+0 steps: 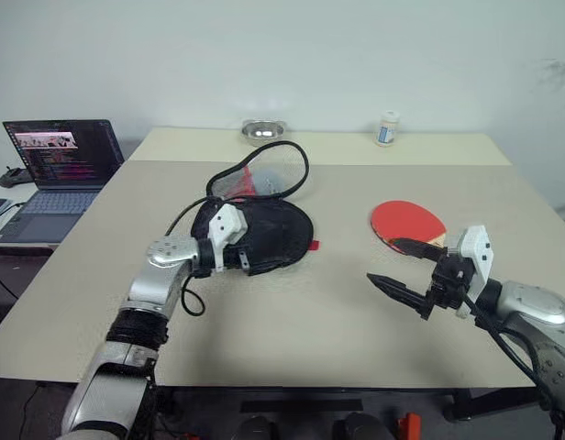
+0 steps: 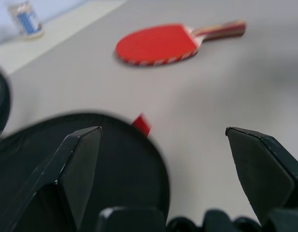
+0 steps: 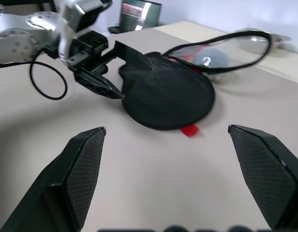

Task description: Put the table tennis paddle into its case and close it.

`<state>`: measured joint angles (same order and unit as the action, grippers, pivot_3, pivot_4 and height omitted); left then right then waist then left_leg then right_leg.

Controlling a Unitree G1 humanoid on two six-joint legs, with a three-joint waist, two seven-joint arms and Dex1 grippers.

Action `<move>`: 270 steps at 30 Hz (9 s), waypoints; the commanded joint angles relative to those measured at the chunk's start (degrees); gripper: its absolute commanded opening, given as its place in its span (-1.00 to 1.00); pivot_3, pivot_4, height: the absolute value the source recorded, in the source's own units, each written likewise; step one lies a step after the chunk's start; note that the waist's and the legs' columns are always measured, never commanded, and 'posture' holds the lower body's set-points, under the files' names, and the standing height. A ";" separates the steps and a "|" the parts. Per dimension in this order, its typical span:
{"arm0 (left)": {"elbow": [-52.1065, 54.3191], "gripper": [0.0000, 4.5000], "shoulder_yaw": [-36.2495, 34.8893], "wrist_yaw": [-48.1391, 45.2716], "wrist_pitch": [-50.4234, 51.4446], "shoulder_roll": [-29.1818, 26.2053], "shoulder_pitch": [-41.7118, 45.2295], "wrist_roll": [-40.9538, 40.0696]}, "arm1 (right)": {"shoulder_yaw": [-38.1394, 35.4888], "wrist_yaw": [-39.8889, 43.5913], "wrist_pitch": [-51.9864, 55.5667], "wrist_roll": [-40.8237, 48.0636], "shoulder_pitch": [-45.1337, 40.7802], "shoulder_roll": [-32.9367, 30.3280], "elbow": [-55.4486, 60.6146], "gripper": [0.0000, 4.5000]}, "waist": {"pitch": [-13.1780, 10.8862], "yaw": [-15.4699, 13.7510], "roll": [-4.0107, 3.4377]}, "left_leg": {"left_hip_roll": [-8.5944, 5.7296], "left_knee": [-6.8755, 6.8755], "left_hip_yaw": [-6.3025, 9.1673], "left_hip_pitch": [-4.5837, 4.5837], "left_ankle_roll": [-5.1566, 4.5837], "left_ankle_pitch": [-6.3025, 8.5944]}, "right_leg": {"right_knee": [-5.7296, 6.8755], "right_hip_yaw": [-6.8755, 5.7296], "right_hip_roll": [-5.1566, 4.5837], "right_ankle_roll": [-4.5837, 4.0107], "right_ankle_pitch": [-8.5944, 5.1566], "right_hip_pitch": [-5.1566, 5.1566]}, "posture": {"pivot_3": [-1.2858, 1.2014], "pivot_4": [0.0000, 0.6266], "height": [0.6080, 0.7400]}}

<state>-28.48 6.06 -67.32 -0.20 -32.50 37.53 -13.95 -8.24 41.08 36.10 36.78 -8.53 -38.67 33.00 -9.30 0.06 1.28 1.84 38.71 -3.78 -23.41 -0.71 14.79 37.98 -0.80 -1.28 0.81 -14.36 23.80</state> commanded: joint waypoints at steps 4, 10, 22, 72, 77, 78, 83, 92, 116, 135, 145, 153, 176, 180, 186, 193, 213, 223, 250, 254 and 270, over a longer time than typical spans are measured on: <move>-14.82 1.00 1.76 -4.79 -6.67 -1.72 7.23 6.13 | 1.33 -2.50 1.89 1.69 -2.83 0.23 4.93 0.98 | -0.04 -0.30 0.11 | -0.04 0.02 0.02 -0.04 0.00 0.00 | 0.00 -0.07 -0.05 0.02 0.00 0.01 | 0.03 -0.52 1.00; -29.95 1.00 3.45 -3.94 -13.56 0.49 14.70 12.49 | 1.30 -4.73 2.02 1.76 -1.73 1.08 6.92 0.98 | -0.14 -0.43 0.30 | -0.05 0.04 0.06 -0.16 -0.01 0.00 | -0.01 -0.13 -0.05 0.01 0.01 0.07 | 0.03 -0.52 1.00; -37.01 -0.02 4.55 -8.76 -18.28 1.43 15.50 17.14 | 1.57 -6.86 0.67 0.22 -1.24 2.09 6.60 1.00 | -0.13 0.00 0.31 | 0.00 0.09 0.07 -0.37 -0.01 0.00 | 0.10 -0.15 -0.03 -0.18 0.13 0.31 | 0.03 -0.52 1.00; 5.92 0.99 0.69 -0.74 19.97 7.38 0.36 3.67 | 1.76 -12.81 11.74 1.57 1.77 1.21 2.10 1.00 | -0.12 0.06 0.31 | -0.01 0.16 0.22 -0.33 0.00 -0.01 | 0.16 -0.11 0.00 -0.20 0.13 0.26 | 0.03 -0.52 1.00; 7.42 0.99 -2.07 -5.10 15.67 2.73 -0.90 0.76 | 7.30 -19.52 16.64 0.21 -3.71 9.86 -4.79 1.00 | -0.13 0.04 0.31 | -0.01 0.15 0.17 -0.35 0.01 -0.01 | 0.16 -0.10 -0.04 -0.21 0.14 0.28 | 0.03 -0.52 1.00; 7.83 0.99 -2.29 -6.08 15.37 1.94 -1.24 0.18 | 8.02 -20.68 17.39 -0.18 -4.95 11.74 -6.64 1.00 | -0.12 0.04 0.32 | 0.00 0.15 0.17 -0.36 0.01 -0.01 | 0.15 -0.11 -0.04 -0.22 0.14 0.29 | 0.03 -0.52 1.00; 7.88 0.99 -1.90 -6.50 13.81 0.24 -2.12 0.27 | 8.55 -26.06 18.49 -2.63 -10.48 19.68 -16.53 1.00 | -0.12 -0.05 0.32 | -0.03 0.16 0.16 -0.38 0.01 -0.01 | 0.14 -0.13 -0.05 -0.22 0.14 0.28 | 0.03 -0.52 1.00; -1.46 0.99 -0.36 -2.05 9.87 3.06 0.59 3.21 | 5.98 -28.93 16.54 -4.11 -16.15 27.88 -23.27 1.00 | -0.12 -0.04 0.31 | -0.01 0.15 0.14 -0.42 0.01 -0.01 | 0.15 -0.11 -0.04 -0.22 0.15 0.32 | 0.03 -0.52 1.00; -16.81 -0.53 4.04 -0.06 6.66 10.11 7.25 11.56 | 1.94 -19.39 23.99 5.17 -6.88 12.82 2.16 1.00 | -0.04 -0.16 0.34 | -0.08 0.15 0.18 -0.41 -0.01 -0.01 | 0.11 -0.18 -0.09 -0.19 0.15 0.26 | 0.03 -0.52 1.00; 15.83 -0.99 6.89 14.03 41.37 22.18 0.03 4.86 | -7.62 -4.66 20.09 8.09 5.48 -8.47 6.12 1.00 | -0.06 -0.45 0.37 | -0.11 0.17 0.26 -0.41 -0.01 -0.01 | 0.10 -0.17 -0.09 0.07 0.00 0.22 | 0.03 -0.52 1.00; 7.22 -0.99 6.79 23.53 36.97 33.01 5.22 5.05 | -7.17 -5.04 18.05 6.82 7.09 -8.40 5.69 1.00 | -0.07 -0.50 0.38 | -0.15 0.16 0.28 -0.44 -0.01 -0.01 | 0.04 -0.15 -0.06 0.08 0.00 0.23 | 0.03 -0.52 1.00; 10.93 0.13 7.47 21.18 36.41 30.46 2.87 3.99 | -6.91 -7.16 18.06 7.11 5.54 -6.67 3.76 1.00 | -0.07 -0.20 0.38 | -0.12 0.15 0.31 -0.39 -0.01 -0.01 | 0.10 -0.13 -0.01 0.08 0.00 0.23 | 0.03 -0.52 1.00; 19.12 0.99 1.40 14.51 34.43 16.19 -0.83 -3.22 | -2.30 -38.18 30.25 1.62 -9.34 26.29 -12.35 1.00 | -0.08 -0.05 0.31 | -0.10 0.14 0.18 -0.43 0.01 -0.02 | 0.12 -0.07 -0.10 -0.18 0.15 0.28 | 0.03 -0.52 1.00; 19.19 0.99 1.61 14.08 33.39 15.74 -1.42 -3.16 | -2.84 -38.69 28.47 1.44 -12.63 30.52 -16.67 1.00 | -0.08 0.14 0.30 | -0.06 0.13 0.19 -0.38 0.01 -0.02 | 0.17 -0.07 -0.05 -0.19 0.15 0.29 | 0.03 -0.52 1.00; 19.18 1.00 1.89 13.54 31.64 15.82 -1.69 -3.03 | 1.35 -34.70 27.64 -0.25 -14.21 29.60 -20.26 0.44 | -0.08 0.20 0.30 | -0.07 0.12 0.18 -0.41 0.01 -0.02 | 0.11 -0.07 -0.05 -0.19 0.15 0.29 | 0.03 -0.52 1.00; 20.46 1.00 2.40 12.98 31.13 15.61 -2.79 -3.15 | 5.52 -26.03 28.69 0.51 -13.92 22.63 -18.31 -0.69 | -0.08 0.20 0.29 | -0.08 0.12 0.18 -0.40 0.01 -0.02 | 0.12 -0.07 -0.06 -0.19 0.15 0.29 | 0.03 -0.52 1.00; 20.34 1.00 4.17 12.60 30.50 15.95 -3.06 -2.41 | 20.35 2.73 12.10 -14.63 -22.47 -2.98 -33.60 -0.99 | -0.10 0.26 0.30 | -0.07 0.13 0.19 -0.38 -0.01 -0.01 | 0.10 -0.05 0.01 -0.18 0.15 0.29 | 0.03 -0.52 1.00; 20.36 1.00 4.27 12.58 30.36 15.59 -3.13 -2.28 | 19.19 5.87 10.69 -18.68 -27.00 -1.37 -41.54 -0.90 | -0.10 0.08 0.30 | -0.09 0.14 0.16 -0.40 -0.01 -0.01 | 0.08 -0.06 -0.05 -0.19 0.16 0.29 | 0.03 -0.52 1.00; 22.97 1.00 4.01 11.25 31.09 15.40 -2.70 -5.27 | 0.74 2.32 9.65 -19.61 -20.16 -11.75 -39.37 0.99 | -0.12 0.13 0.27 | -0.06 0.14 0.13 -0.35 0.00 -0.01 | 0.12 -0.02 -0.03 -0.18 0.15 0.27 | 0.03 -0.52 1.00; 20.75 1.00 3.46 9.81 30.06 14.29 -1.43 -5.17 | 4.18 2.07 5.64 -22.52 -25.34 -8.76 -49.46 0.99 | -0.13 0.31 0.25 | -0.07 0.13 0.08 -0.33 0.00 -0.02 | 0.14 0.04 0.00 -0.19 0.16 0.29 | 0.03 -0.52 1.00; 18.10 1.00 2.27 9.82 27.48 11.59 -2.41 -3.66 | 10.18 4.15 -6.17 -31.60 -36.01 -3.30 -77.41 0.99 | -0.13 0.24 0.22 | -0.06 0.14 0.01 -0.33 0.01 -0.02 | 0.12 0.07 -0.04 -0.18 0.17 0.30 | 0.03 -0.52 1.00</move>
<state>-11.85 10.04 -57.04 28.33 -20.16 34.48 -16.88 2.35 45.08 29.92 5.74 -43.79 -41.97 -43.58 -9.43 0.30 1.49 1.80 38.84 -3.76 -23.74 -0.70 14.77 38.11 -0.74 -1.31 0.63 -14.19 24.10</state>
